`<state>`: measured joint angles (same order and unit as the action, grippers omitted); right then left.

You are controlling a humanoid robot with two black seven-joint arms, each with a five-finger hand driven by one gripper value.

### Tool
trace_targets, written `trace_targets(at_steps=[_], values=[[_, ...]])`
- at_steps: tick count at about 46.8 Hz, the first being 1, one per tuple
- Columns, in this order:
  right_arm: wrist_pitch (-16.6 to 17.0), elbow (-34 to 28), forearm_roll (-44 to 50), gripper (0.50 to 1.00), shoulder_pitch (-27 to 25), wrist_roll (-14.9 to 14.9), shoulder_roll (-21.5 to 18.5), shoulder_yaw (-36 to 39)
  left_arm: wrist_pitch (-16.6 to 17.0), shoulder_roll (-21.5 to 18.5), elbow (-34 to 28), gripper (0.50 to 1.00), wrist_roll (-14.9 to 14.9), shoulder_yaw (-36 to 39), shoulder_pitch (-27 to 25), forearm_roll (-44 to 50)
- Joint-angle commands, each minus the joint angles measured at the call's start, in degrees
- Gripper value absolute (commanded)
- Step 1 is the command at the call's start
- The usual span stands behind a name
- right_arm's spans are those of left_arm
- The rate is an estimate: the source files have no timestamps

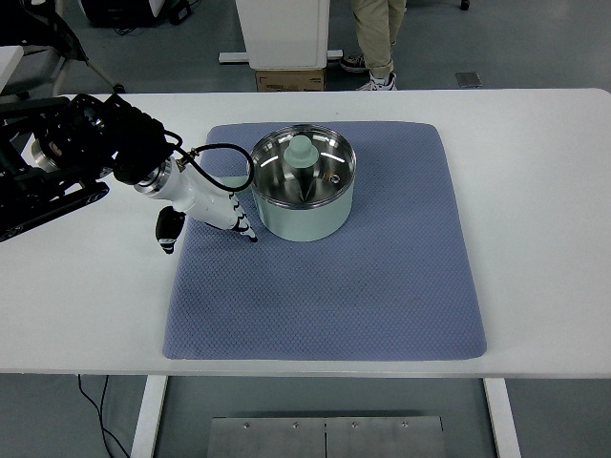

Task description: Rotate green pot handle

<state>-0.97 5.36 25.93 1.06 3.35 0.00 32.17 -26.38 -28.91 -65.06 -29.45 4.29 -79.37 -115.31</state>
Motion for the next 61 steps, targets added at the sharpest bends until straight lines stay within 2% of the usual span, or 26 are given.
trace_targets(at_steps=[1, 30, 44, 61], values=[[0.0, 0.0, 0.0, 1.000, 0.0, 0.0, 0.0, 0.0, 0.2, 0.1, 0.3, 1.000, -0.1, 0.0, 0.0, -1.7], [0.0, 0.0, 0.0, 1.000, 0.0, 0.0, 0.0, 0.0, 0.3, 0.3, 0.8, 1.000, 0.0, 0.0, -0.1, -4.7], [0.0, 0.0, 0.0, 1.000, 0.0, 0.0, 0.0, 0.0, 1.3, 0.3, 0.8, 1.000, -0.1, 0.0, 0.0, -4.8], [0.0, 0.0, 0.0, 1.000, 0.0, 0.0, 0.0, 0.0, 1.0, 0.7, -0.9, 1.000, -2.8, 0.0, 0.5, -1.1]])
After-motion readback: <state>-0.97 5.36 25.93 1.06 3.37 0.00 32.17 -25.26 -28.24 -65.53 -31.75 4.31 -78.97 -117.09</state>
